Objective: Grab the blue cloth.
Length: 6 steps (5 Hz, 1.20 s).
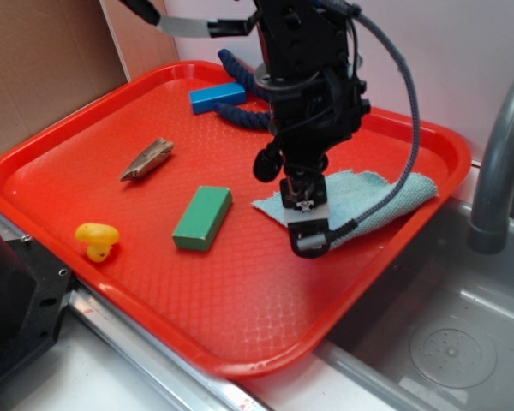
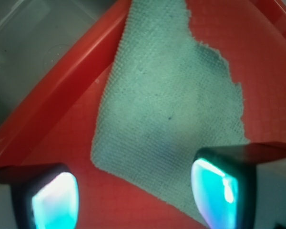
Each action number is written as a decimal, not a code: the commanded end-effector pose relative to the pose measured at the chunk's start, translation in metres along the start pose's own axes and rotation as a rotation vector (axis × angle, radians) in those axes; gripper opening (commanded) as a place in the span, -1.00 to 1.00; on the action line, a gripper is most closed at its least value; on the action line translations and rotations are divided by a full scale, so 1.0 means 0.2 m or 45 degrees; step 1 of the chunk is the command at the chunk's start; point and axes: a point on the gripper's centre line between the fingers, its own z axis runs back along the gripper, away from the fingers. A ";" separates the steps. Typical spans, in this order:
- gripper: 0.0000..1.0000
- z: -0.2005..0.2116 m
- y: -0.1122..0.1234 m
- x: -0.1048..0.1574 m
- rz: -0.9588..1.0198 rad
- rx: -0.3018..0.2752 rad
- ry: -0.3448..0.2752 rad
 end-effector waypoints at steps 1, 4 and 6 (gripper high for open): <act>1.00 0.07 -0.03 0.04 0.007 0.016 -0.076; 1.00 -0.11 0.07 0.12 0.002 -0.055 -0.073; -1.00 -0.12 0.26 0.06 0.125 0.027 -0.039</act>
